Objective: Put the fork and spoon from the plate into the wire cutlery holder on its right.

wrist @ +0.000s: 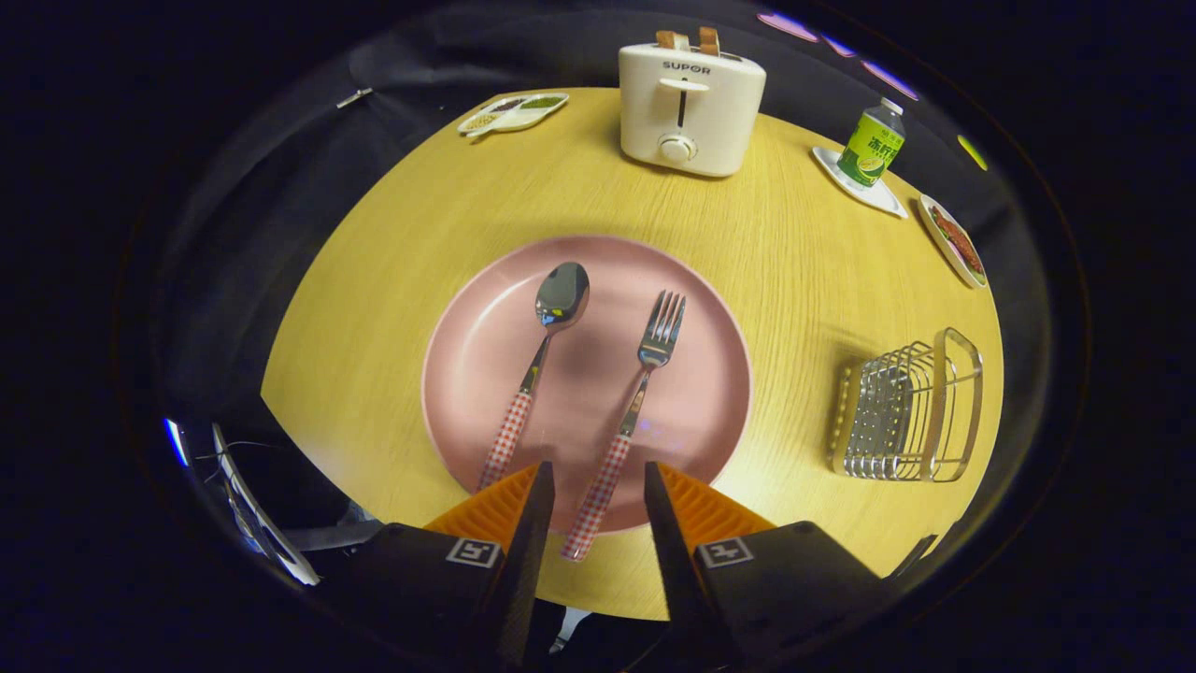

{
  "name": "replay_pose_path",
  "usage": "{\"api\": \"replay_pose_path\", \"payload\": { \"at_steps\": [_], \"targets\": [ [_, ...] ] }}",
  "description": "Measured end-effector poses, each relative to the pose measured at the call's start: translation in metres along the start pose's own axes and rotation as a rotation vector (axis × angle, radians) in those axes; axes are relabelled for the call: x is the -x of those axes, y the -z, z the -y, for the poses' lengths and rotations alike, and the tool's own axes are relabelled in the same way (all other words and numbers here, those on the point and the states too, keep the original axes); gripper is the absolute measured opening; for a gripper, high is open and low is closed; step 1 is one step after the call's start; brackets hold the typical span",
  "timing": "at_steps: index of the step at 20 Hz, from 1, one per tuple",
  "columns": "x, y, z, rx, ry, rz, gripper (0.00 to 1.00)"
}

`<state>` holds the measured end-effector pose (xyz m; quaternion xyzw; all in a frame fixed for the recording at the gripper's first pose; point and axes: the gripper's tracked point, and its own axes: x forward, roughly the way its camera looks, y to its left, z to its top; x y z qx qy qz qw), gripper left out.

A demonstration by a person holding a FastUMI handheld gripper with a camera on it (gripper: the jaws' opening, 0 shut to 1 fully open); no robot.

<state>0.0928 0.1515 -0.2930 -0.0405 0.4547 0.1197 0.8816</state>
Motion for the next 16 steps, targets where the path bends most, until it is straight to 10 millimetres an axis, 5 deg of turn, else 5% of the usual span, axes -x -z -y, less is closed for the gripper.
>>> {"api": "replay_pose_path", "payload": {
  "at_steps": [3, 6, 12, 16],
  "targets": [
    [-0.014, 0.01, 0.002, -0.025, 0.027, -0.052, 0.47],
    [-0.016, 0.009, 0.011, -0.075, 0.045, -0.064, 0.17],
    [0.017, -0.005, 0.018, -0.115, -0.034, -0.009, 0.12],
    [0.075, -0.016, 0.036, -0.045, -0.108, 0.041, 0.12]
  ]
}}
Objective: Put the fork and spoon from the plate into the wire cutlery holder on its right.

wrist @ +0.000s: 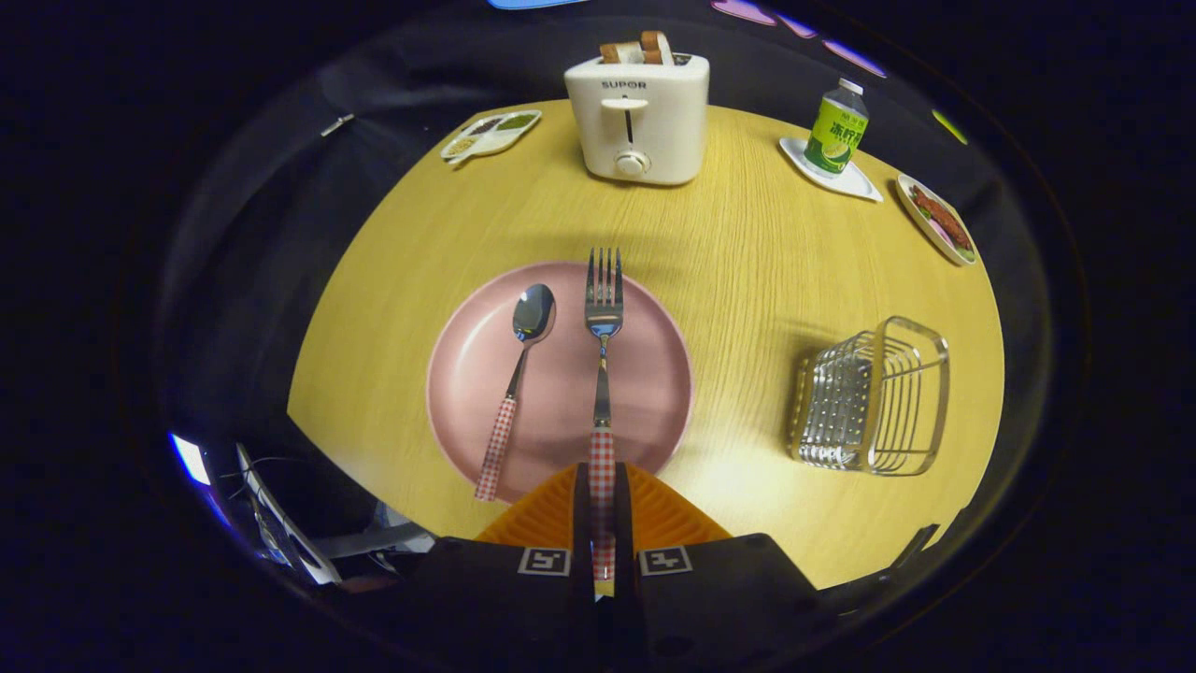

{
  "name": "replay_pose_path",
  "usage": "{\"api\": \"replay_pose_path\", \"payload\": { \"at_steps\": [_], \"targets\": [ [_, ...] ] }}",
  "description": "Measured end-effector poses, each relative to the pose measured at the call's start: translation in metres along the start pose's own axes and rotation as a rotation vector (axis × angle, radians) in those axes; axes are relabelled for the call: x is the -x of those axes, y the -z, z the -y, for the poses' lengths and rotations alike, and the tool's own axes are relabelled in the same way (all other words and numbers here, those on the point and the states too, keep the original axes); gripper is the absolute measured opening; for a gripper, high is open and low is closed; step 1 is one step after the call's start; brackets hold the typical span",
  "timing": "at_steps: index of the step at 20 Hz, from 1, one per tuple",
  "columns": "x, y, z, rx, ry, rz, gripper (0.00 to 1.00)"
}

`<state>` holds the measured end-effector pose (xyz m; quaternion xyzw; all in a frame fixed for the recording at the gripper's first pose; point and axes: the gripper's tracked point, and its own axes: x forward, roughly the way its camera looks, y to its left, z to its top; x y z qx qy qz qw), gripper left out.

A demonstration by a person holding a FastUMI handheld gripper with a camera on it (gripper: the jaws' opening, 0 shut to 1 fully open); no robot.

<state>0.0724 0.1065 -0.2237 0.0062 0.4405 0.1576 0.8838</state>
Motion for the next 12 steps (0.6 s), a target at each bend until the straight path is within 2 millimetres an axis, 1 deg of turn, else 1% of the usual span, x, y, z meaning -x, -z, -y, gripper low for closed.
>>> {"api": "replay_pose_path", "payload": {
  "at_steps": [2, 4, 6, 7, 9, 11, 12],
  "targets": [
    [0.036, -0.003, 0.023, 0.053, -0.006, -0.002, 0.12],
    [0.069, -0.001, 0.055, 0.072, 0.013, -0.027, 0.12],
    [0.094, 0.011, 0.086, 0.063, 0.029, -0.115, 0.12],
    [0.103, 0.017, 0.102, 0.058, 0.042, -0.165, 0.12],
    [0.113, 0.029, 0.133, 0.093, 0.083, -0.269, 0.12],
    [0.115, 0.04, 0.15, 0.112, 0.099, -0.364, 0.12],
    [0.112, 0.045, 0.156, 0.111, 0.094, -0.419, 0.12]
  ]
}}
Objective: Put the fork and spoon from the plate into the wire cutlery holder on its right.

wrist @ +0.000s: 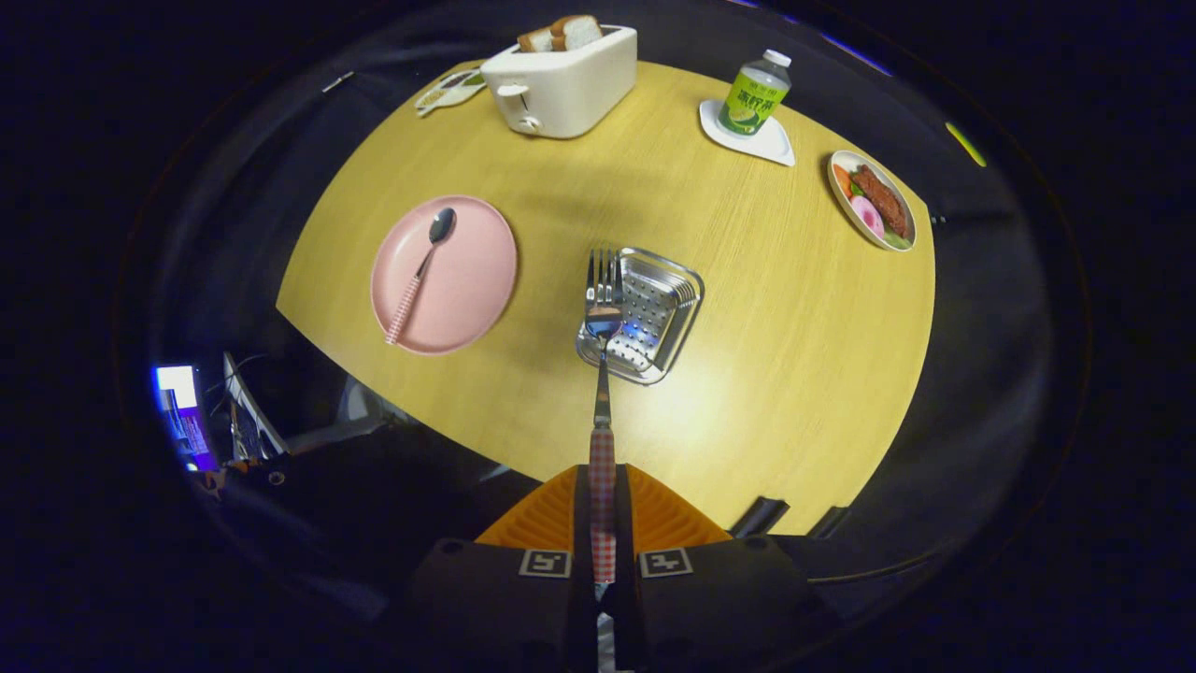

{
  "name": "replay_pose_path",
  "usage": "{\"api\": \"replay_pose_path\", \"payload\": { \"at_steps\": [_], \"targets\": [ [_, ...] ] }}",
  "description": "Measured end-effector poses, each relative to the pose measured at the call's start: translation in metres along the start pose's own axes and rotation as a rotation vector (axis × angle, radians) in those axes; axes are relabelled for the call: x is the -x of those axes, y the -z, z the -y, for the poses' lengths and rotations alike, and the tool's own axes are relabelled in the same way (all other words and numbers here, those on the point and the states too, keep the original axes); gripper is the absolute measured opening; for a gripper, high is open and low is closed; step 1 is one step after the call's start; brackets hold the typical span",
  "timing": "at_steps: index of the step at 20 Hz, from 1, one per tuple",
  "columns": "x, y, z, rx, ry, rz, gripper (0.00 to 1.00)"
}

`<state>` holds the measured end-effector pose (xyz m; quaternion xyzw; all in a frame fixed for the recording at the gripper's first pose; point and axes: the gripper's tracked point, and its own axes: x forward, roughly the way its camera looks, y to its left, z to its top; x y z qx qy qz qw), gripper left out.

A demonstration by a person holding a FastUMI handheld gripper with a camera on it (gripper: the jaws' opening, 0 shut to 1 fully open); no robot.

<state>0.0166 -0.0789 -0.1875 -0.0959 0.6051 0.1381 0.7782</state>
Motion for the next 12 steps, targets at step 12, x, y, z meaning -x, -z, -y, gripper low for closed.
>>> {"api": "replay_pose_path", "payload": {
  "at_steps": [12],
  "targets": [
    [-0.05, -0.023, 0.024, 0.048, 0.075, -0.4, 0.12]
  ]
}}
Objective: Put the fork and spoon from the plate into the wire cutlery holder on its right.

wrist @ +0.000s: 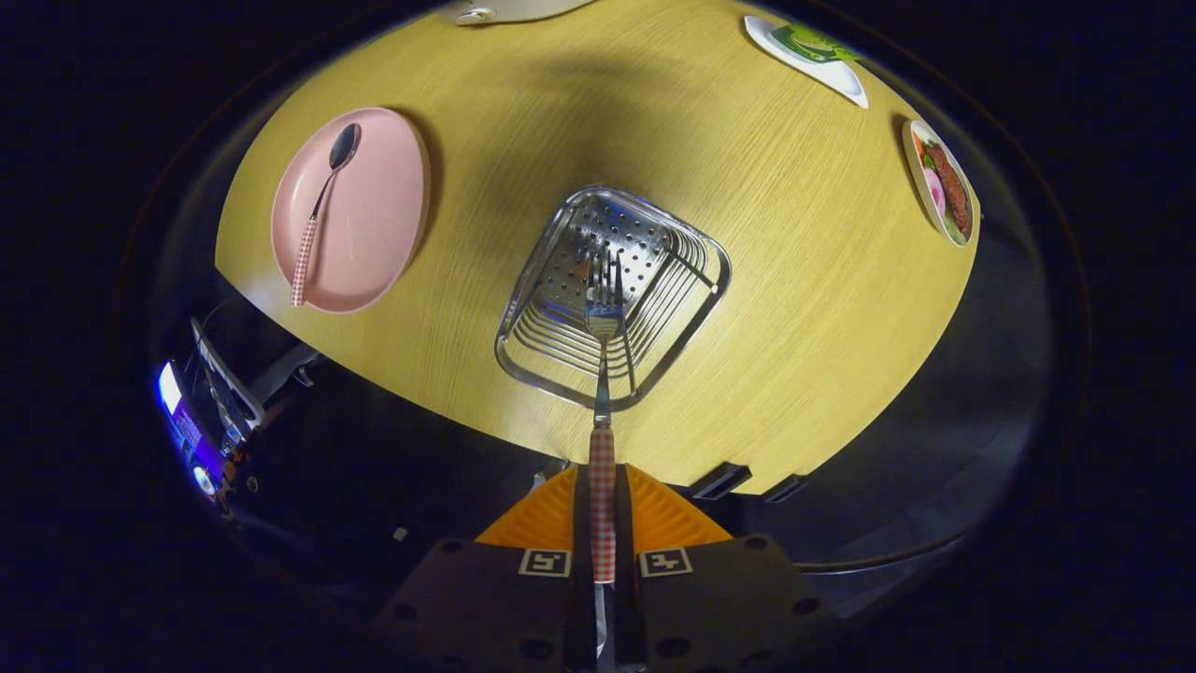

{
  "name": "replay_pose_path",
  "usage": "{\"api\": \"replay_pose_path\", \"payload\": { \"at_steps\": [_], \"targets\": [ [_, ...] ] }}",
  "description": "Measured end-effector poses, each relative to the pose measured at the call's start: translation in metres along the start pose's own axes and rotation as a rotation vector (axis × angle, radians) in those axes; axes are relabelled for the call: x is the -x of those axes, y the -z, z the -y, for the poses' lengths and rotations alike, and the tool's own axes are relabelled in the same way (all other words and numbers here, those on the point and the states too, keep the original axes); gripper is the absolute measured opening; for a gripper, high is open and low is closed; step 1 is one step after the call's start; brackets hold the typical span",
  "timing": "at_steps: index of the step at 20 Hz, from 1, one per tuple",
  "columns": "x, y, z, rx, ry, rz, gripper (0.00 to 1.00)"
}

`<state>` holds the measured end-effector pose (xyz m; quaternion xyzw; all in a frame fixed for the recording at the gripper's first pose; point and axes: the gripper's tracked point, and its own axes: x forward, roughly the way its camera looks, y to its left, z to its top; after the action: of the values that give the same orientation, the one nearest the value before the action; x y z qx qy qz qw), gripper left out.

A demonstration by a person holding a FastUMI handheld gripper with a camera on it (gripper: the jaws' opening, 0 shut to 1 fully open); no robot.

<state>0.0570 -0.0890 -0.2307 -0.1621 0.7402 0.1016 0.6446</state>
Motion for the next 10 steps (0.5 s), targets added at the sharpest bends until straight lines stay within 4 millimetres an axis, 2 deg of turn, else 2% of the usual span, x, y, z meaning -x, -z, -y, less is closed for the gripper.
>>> {"api": "replay_pose_path", "payload": {
  "at_steps": [6, 8, 10],
  "targets": [
    [0.005, -0.014, 0.005, -0.003, -0.005, 0.069, 0.21],
    [0.017, -0.018, 0.009, -0.008, -0.008, 0.142, 0.22],
    [0.039, -0.02, 0.01, -0.019, -0.027, 0.239, 0.22]
  ]
}}
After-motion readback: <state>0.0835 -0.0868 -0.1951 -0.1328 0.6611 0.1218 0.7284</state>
